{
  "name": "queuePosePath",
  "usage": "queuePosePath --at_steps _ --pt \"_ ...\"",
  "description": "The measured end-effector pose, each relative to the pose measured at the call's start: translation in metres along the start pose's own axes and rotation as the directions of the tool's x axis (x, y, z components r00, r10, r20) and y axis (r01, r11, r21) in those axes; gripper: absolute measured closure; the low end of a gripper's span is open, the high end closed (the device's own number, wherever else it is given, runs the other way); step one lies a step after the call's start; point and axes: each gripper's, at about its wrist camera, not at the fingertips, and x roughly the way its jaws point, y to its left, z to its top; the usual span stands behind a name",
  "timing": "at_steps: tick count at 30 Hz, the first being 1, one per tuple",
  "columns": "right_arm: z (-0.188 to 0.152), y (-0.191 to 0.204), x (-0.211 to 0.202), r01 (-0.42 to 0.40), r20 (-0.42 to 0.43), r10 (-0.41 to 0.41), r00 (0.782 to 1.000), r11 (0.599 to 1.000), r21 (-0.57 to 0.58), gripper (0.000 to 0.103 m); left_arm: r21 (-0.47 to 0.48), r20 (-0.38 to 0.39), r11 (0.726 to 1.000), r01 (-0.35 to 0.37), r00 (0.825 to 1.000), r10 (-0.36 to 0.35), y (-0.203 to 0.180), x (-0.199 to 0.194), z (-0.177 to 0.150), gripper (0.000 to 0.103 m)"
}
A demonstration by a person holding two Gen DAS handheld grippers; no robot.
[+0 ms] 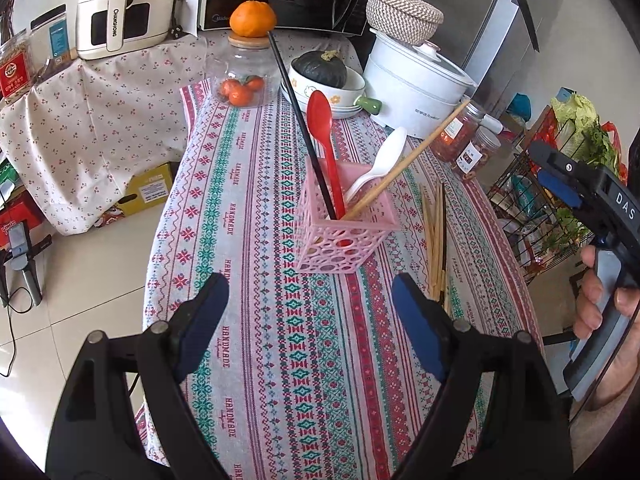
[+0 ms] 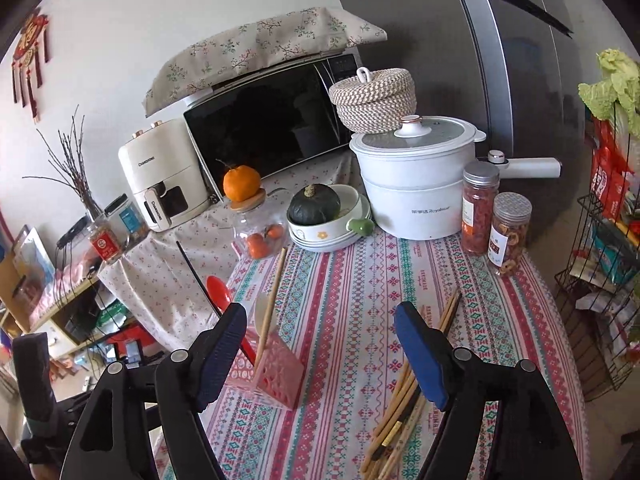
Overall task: Organize utensils
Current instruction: 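Lower the wooden chopstick into the pink basket and open the right tool, then reach the left tool to the wooden chopstick pile and close on one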
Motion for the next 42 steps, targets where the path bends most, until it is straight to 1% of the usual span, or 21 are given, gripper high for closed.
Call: queuePosePath --at_steps 4,7,9,12,15,18,21,22,23,24,26,29,33,35,39,42 --pt "-0.009 -0.029 -0.002 0.039 -0.044 -0.037 0.998 0.998 0.042 0.018 0.042 -0.017 0.999 0.009 1.0 -0.008 -0.025 0.007 -0.004 0.019" --pt "-0.018 -0.051 0.002 0.067 -0.096 -0.06 0.994 0.995 0.072 0.017 0.079 -0.033 0.997 0.013 0.999 -0.01 -0.044 0.015 -0.007 0.019" --pt "-0.024 -0.065 0.006 0.093 -0.142 -0.08 0.987 0.992 0.082 0.017 0.109 -0.05 0.994 0.011 0.999 -0.005 -0.057 0.023 -0.012 0.019" --pt "-0.032 -0.086 0.013 0.147 -0.233 -0.121 0.965 0.984 0.096 0.017 0.153 -0.085 0.988 0.005 0.996 0.008 -0.075 0.036 -0.019 0.019" --pt "-0.037 -0.108 0.017 0.197 -0.307 -0.158 0.938 0.976 0.098 0.017 0.172 -0.125 0.985 0.006 0.992 0.015 -0.092 0.049 -0.022 0.019" --pt "-0.039 -0.127 0.017 0.229 -0.343 -0.181 0.922 0.968 0.105 0.017 0.192 -0.149 0.981 0.024 0.989 0.005 -0.112 0.06 -0.021 0.019" --pt "-0.04 -0.143 0.02 0.248 -0.371 -0.193 0.908 0.963 0.107 0.017 0.241 -0.14 0.971 0.003 0.99 0.032 -0.134 0.074 -0.018 0.02" --pt "-0.041 -0.147 0.021 0.256 -0.38 -0.2 0.903 0.961 0.102 0.017 0.25 -0.141 0.968 -0.006 0.989 0.043 -0.14 0.081 -0.016 0.026" --pt "-0.041 -0.15 0.022 0.265 -0.389 -0.209 0.897 0.959 0.098 0.017 0.251 -0.148 0.968 -0.011 0.988 0.05 -0.146 0.09 -0.013 0.034" --pt "-0.042 -0.154 0.024 0.27 -0.398 -0.212 0.892 0.958 0.096 0.017 0.246 -0.161 0.969 -0.012 0.986 0.053 -0.152 0.099 -0.01 0.039" --pt "-0.041 -0.159 0.028 0.269 -0.417 -0.204 0.885 0.958 0.103 0.017 0.229 -0.191 0.973 -0.008 0.98 0.053 -0.162 0.119 -0.001 0.058" --pt "-0.04 -0.17 0.027 0.257 -0.423 -0.185 0.887 0.959 0.121 0.017 0.196 -0.209 0.98 -0.02 0.976 0.061 -0.172 0.147 0.016 0.072" --pt "-0.039 -0.184 0.029 0.277 -0.428 -0.199 0.881 0.952 0.128 0.017 0.162 -0.182 0.985 -0.054 0.98 0.084 -0.179 0.175 0.04 0.08" --pt "-0.04 -0.19 0.032 0.281 -0.441 -0.196 0.876 0.95 0.137 0.017 0.136 -0.186 0.989 -0.06 0.979 0.085 -0.18 0.188 0.049 0.088" --pt "-0.04 -0.202 0.034 0.288 -0.452 -0.185 0.873 0.943 0.169 0.017 0.118 -0.198 0.989 -0.087 0.974 0.11 -0.186 0.212 0.063 0.094" --pt "-0.037 -0.208 0.033 0.28 -0.447 -0.168 0.879 0.939 0.198 0.017 0.125 -0.203 0.985 -0.12 0.969 0.143 -0.191 0.224 0.068 0.097"
